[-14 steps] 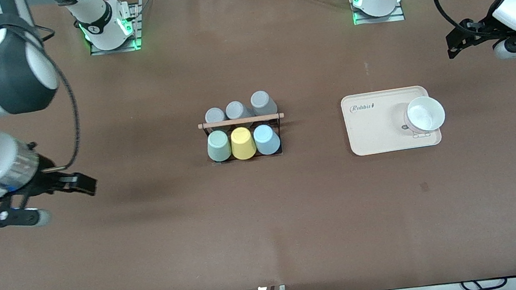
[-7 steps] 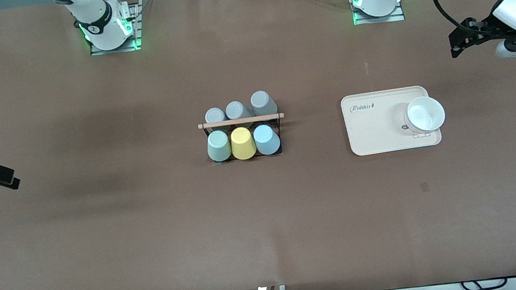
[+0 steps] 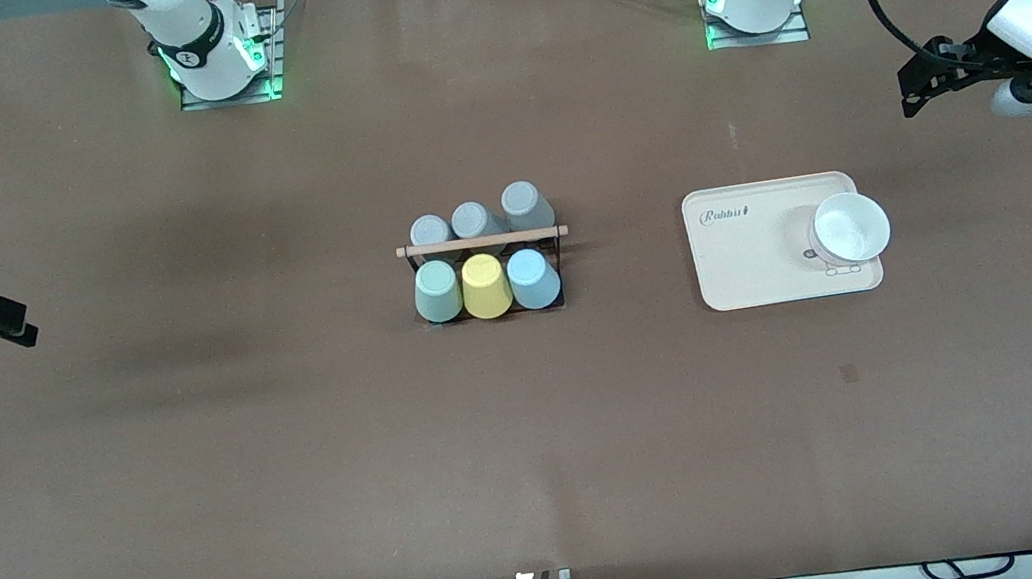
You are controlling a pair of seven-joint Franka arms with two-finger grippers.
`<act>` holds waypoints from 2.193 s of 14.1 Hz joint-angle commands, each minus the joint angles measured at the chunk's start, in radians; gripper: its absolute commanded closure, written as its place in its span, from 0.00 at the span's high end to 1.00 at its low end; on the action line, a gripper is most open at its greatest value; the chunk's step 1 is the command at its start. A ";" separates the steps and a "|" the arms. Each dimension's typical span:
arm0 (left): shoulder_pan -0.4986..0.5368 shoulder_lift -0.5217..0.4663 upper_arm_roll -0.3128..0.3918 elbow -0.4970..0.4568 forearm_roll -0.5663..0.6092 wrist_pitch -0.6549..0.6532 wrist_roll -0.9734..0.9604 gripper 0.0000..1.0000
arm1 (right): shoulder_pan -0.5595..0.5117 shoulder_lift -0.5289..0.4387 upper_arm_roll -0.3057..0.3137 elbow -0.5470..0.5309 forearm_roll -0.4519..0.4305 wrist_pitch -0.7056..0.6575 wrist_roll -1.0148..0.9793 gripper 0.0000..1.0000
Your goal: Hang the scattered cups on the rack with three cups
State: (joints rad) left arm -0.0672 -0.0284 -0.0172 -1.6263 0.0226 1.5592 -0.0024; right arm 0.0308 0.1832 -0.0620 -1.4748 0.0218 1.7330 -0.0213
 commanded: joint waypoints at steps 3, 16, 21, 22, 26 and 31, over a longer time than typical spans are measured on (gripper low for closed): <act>0.004 0.001 0.006 0.016 -0.013 -0.002 0.022 1.00 | -0.008 -0.180 0.013 -0.245 -0.019 0.045 -0.037 1.00; 0.006 -0.001 0.008 0.023 -0.015 -0.018 0.024 1.00 | -0.011 -0.222 0.013 -0.279 -0.017 0.023 -0.037 1.00; 0.004 -0.001 0.006 0.023 -0.015 -0.018 0.024 1.00 | -0.043 -0.225 0.022 -0.280 -0.020 0.022 -0.037 1.00; 0.004 0.001 0.006 0.023 -0.015 -0.018 0.024 1.00 | -0.063 -0.225 0.036 -0.280 -0.020 0.019 -0.039 1.00; 0.004 -0.001 0.006 0.023 -0.015 -0.021 0.022 1.00 | -0.063 -0.229 0.045 -0.280 -0.020 0.016 -0.039 1.00; 0.004 -0.001 0.006 0.023 -0.015 -0.021 0.022 1.00 | -0.062 -0.238 0.044 -0.285 -0.020 0.011 -0.039 1.00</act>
State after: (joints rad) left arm -0.0647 -0.0287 -0.0133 -1.6205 0.0224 1.5588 -0.0016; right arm -0.0131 -0.0339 -0.0373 -1.7459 0.0143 1.7520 -0.0466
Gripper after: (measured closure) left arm 0.000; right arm 0.000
